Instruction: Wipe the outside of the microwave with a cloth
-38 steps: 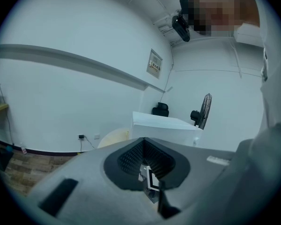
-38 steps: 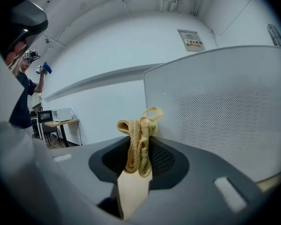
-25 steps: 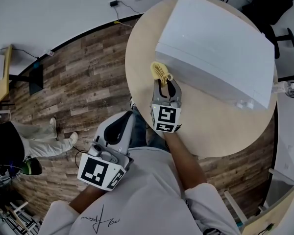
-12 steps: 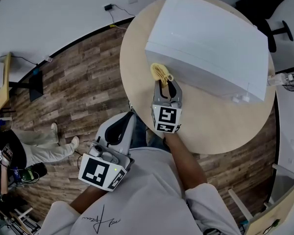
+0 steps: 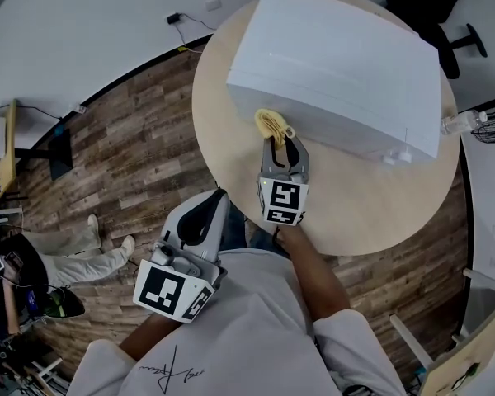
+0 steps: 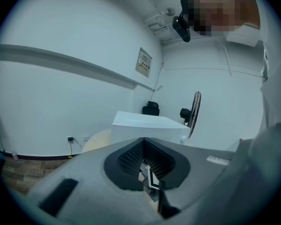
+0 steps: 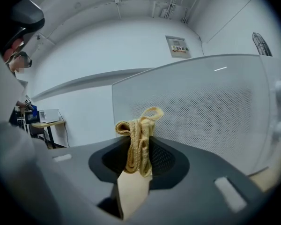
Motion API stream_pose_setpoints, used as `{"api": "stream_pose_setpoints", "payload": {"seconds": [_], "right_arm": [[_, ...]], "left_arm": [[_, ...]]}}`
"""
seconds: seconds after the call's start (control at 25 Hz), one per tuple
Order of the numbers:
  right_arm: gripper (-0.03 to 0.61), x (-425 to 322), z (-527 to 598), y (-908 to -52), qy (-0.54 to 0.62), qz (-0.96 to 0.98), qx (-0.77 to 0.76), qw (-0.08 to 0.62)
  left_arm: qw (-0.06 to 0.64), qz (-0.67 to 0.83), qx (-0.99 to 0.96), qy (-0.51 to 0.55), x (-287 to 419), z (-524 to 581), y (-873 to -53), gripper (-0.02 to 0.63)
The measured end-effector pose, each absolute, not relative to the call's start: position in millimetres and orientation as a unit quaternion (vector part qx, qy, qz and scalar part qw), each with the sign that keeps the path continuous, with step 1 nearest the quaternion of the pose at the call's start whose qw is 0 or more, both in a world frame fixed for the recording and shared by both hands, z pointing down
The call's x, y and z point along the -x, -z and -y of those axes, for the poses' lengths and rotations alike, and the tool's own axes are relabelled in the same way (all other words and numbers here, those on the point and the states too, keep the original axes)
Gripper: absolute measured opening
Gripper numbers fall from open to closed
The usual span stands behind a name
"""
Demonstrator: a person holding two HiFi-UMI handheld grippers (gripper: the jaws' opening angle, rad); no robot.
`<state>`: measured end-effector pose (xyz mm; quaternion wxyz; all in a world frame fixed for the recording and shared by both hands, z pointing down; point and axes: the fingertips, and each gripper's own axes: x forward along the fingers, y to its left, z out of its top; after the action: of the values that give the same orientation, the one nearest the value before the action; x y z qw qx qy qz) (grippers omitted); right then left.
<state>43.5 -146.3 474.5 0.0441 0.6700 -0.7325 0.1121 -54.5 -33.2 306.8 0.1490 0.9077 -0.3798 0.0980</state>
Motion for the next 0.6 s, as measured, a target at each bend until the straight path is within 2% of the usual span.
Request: {"api": "stream_pose_setpoints", "payload": {"seconds": [0.6], "right_arm": [[0.123,-85,127,-476,-0.113,0.715,-0.688,0.042]], "left_arm": [[0.144,0.359,-0.917,-0.1,27,21,-307,-0.008]]}}
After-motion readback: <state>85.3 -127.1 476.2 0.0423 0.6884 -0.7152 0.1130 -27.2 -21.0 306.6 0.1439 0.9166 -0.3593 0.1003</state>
